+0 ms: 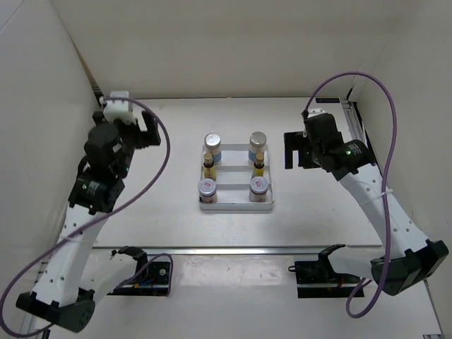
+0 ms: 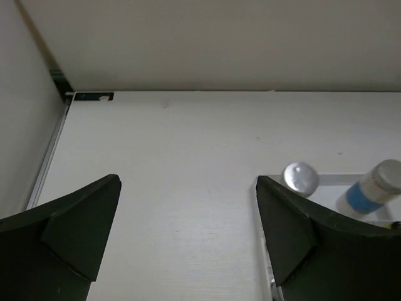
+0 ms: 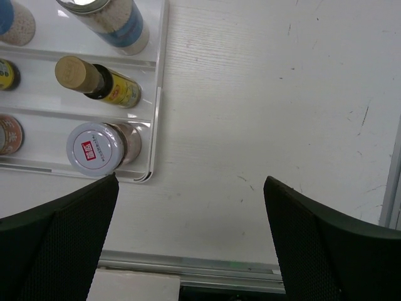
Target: Organize the condiment bottles
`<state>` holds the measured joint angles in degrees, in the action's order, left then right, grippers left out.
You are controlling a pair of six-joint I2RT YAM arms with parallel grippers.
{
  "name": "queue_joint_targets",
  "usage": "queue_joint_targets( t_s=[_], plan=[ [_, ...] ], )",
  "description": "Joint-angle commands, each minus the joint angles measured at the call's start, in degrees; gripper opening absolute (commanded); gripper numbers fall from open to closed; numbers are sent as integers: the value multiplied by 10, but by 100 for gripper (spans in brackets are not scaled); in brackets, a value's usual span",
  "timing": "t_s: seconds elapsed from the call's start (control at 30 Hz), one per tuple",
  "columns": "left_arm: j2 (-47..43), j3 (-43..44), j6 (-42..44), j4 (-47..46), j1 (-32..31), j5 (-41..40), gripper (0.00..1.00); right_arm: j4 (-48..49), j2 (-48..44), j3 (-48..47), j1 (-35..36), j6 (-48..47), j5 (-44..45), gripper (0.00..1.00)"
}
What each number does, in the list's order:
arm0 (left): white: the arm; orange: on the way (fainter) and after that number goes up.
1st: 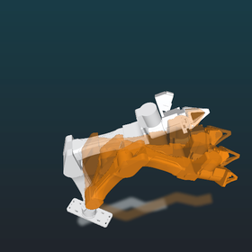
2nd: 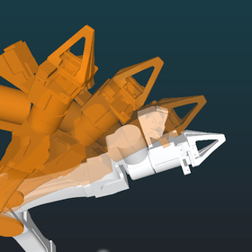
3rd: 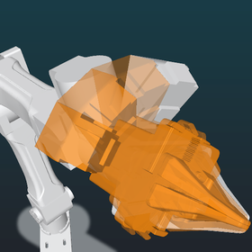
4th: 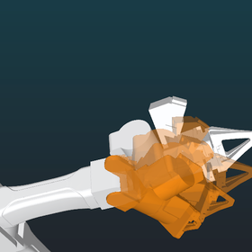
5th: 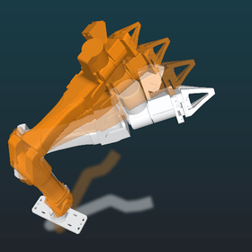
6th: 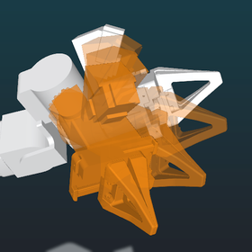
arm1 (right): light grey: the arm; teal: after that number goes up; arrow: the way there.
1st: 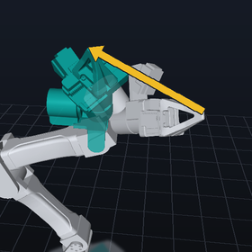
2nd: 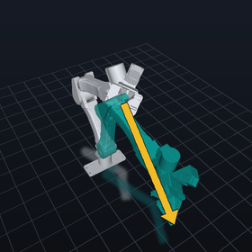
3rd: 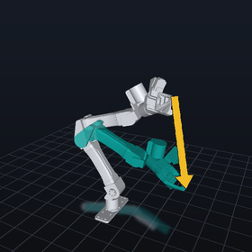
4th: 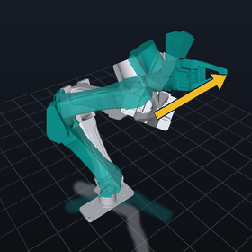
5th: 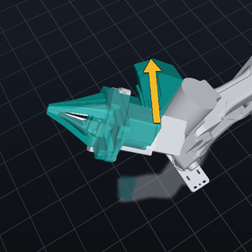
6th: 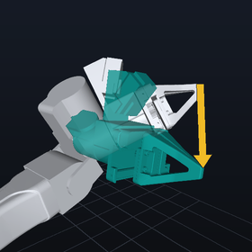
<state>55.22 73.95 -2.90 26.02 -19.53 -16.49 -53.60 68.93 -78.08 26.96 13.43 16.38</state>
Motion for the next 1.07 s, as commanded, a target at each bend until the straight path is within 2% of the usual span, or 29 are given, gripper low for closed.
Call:
queue_joint_targets(
  t_s=[0.0, 0.1, 0.13, 0.2, 0.3, 0.43, 0.7, 0.87, 1.03],
  plan=[
    [-39, -160, -9, 19, 2, -81, 100, 30, -32, 16, -2, 22, 6, 100],
    [-131, -263, -4, -19, 2, -131, 100, 49, -53, 35, -2, 35, 32, 100],
    [-160, -326, -4, -65, -9, -163, 100, 55, -58, 35, -2, 35, 37, 100],
    [-236, -355, 16, -90, -24, -163, 100, 47, -51, 26, -2, 35, 44, 100],
    [-283, -396, 28, -131, -24, -202, 100, 23, -37, 10, -2, 15, 38, 100],
    [-275, -396, 23, -134, -24, -218, 100, 24, -56, 19, -8, -4, 13, 100],
    [-253, -402, 15, -140, -24, -215, 100, 47, -106, 59, -8, 18, 33, 100],
    [-284, -448, 24, -170, -24, -260, 100, 64, -118, 51, -8, 5, 33, 100],
    [-290, -508, 64, -242, -24, -229, 100, 22, -99, 29, -8, 13, 56, 100]
  ],
)
